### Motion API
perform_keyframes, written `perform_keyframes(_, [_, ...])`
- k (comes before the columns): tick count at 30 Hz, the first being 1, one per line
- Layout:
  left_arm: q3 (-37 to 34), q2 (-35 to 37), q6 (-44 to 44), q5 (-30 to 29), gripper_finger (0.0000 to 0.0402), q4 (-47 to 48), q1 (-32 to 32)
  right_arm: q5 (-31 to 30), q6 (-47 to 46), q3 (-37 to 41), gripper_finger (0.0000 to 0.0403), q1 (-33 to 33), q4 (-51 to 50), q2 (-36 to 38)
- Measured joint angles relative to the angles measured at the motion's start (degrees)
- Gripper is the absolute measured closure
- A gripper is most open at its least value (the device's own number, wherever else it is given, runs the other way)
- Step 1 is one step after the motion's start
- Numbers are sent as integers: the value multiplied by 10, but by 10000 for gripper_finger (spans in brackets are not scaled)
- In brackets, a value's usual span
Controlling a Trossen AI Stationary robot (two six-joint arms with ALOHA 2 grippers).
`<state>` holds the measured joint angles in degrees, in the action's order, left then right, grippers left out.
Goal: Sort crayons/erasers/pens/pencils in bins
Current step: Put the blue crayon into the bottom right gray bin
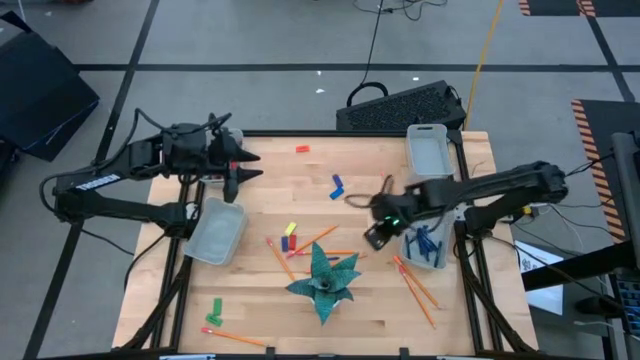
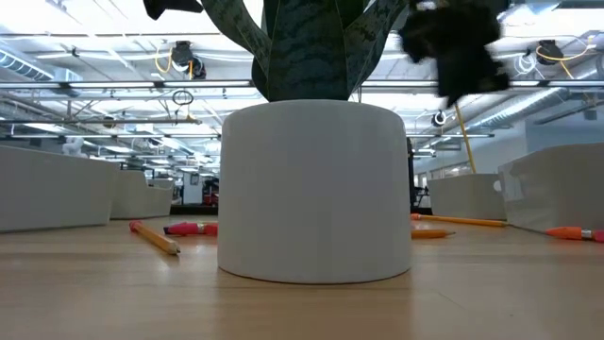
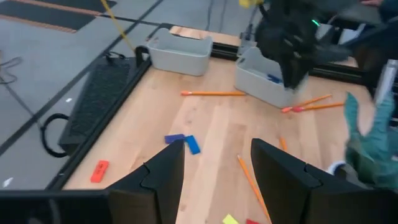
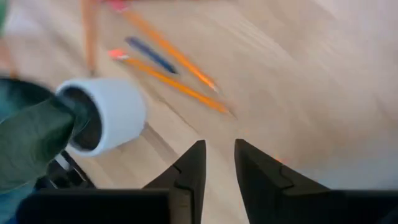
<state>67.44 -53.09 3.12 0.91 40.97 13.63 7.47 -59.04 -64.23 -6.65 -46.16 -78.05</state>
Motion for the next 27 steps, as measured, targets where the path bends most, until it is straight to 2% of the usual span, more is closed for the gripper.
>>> perform_keyframes(6, [0,0,14,-10,215,0,-3,2,308,-3,328,-39,240,-84])
perform_keyframes(10, [0,0,32,-10,215,0,-14,0,451,6,328,-50,279,-112])
perform_keyframes(15, [0,0,45,-28,215,-1,-26,-17,479,12,328,-58,295,-152])
perform_keyframes(20, [0,0,46,-29,215,-1,-30,-37,507,12,328,-64,371,-212])
perform_keyframes(23, [0,0,46,-30,215,0,-30,-15,493,13,328,-64,424,-249])
perform_keyframes(27, [0,0,46,-34,215,-2,-30,31,474,13,332,-81,486,-262])
